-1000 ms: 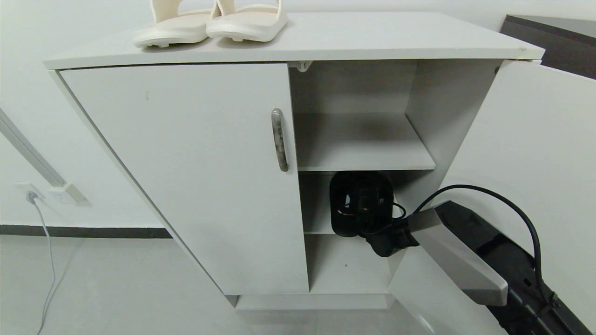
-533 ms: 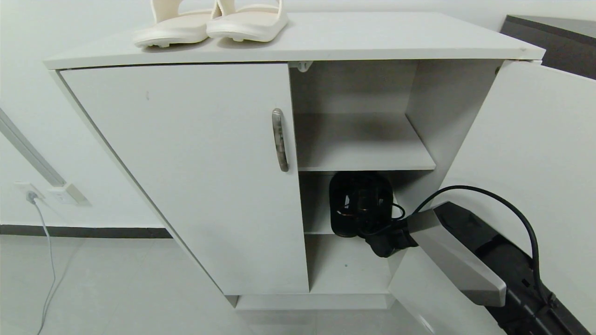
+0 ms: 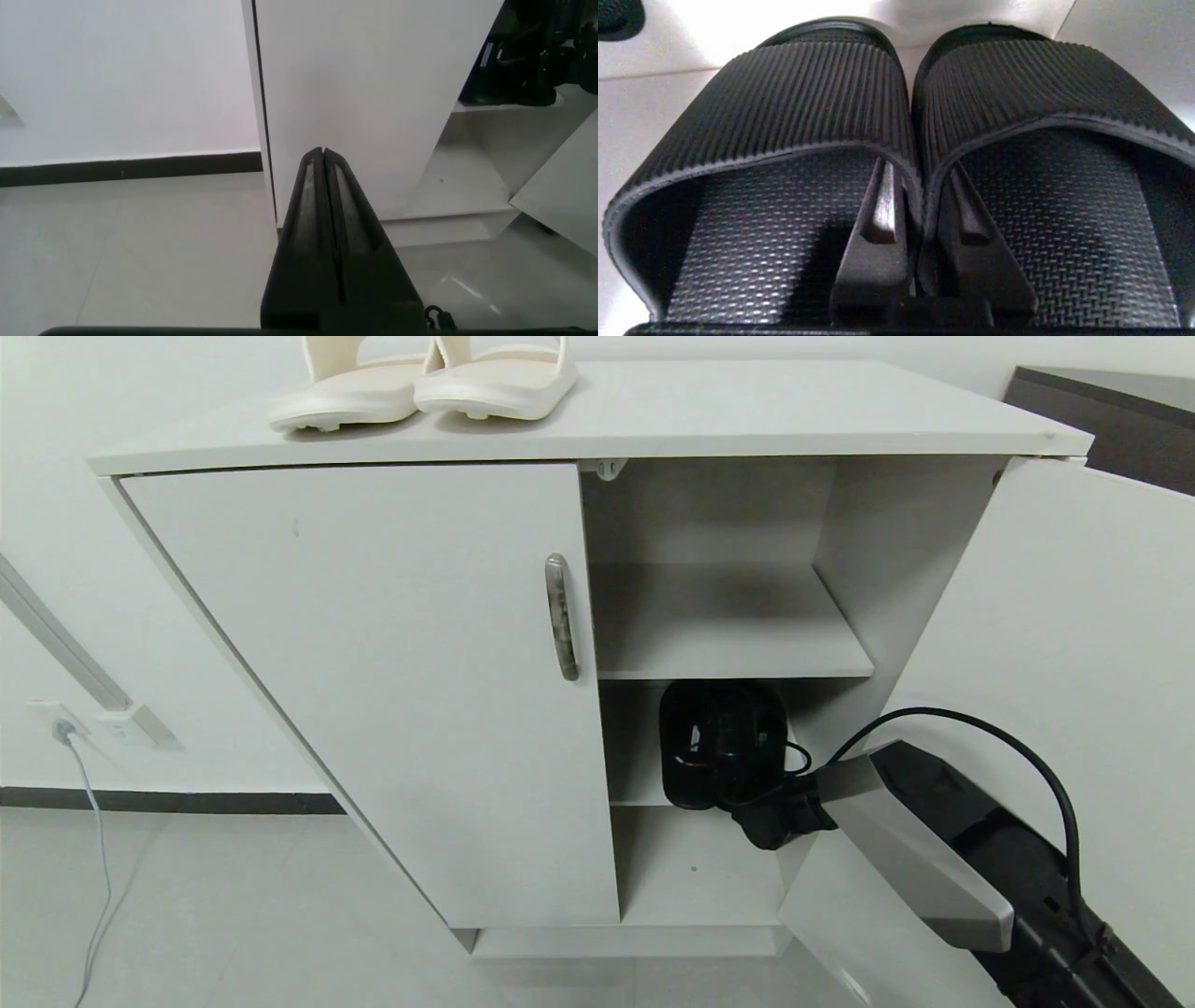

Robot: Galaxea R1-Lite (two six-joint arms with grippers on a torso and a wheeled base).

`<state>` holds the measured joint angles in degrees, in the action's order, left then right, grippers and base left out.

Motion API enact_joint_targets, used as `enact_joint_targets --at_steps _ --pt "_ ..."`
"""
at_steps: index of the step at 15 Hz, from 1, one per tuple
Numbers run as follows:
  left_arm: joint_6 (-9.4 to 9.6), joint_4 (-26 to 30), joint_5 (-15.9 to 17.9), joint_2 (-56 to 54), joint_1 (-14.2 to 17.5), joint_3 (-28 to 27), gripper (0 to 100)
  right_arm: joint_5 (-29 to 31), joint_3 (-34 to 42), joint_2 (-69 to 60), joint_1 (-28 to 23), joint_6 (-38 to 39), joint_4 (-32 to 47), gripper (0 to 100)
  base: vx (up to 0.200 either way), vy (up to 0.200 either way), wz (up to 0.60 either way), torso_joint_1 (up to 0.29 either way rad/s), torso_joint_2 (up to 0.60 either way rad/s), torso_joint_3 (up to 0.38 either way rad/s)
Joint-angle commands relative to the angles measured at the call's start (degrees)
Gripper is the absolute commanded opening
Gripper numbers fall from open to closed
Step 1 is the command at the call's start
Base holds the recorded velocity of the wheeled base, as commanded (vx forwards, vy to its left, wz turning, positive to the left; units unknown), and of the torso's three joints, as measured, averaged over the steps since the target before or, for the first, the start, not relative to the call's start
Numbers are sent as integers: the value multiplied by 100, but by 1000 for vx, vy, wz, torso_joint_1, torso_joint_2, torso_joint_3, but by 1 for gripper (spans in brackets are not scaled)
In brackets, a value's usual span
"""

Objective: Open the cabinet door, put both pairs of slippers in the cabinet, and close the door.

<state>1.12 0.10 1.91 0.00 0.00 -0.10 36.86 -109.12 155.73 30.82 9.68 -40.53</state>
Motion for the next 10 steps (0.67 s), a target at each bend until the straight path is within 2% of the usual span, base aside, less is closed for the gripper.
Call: enact_joint_targets --at_steps 1,6,7,10 --pt "2 -1 2 0 0 1 0 -13 5 10 3 -1 -7 0 0 0 0 0 0 0" --pt "2 -1 2 0 0 1 0 -57 -13 45 3 -71 -7 0 0 0 0 0 0 0" --pt "2 -1 2 0 0 1 0 -57 -13 53 3 -71 -7 100 0 0 0 0 0 0" --pt "2 -1 2 0 0 1 0 -48 259 -34 21 -71 -51 100 0 0 0 0 0 0"
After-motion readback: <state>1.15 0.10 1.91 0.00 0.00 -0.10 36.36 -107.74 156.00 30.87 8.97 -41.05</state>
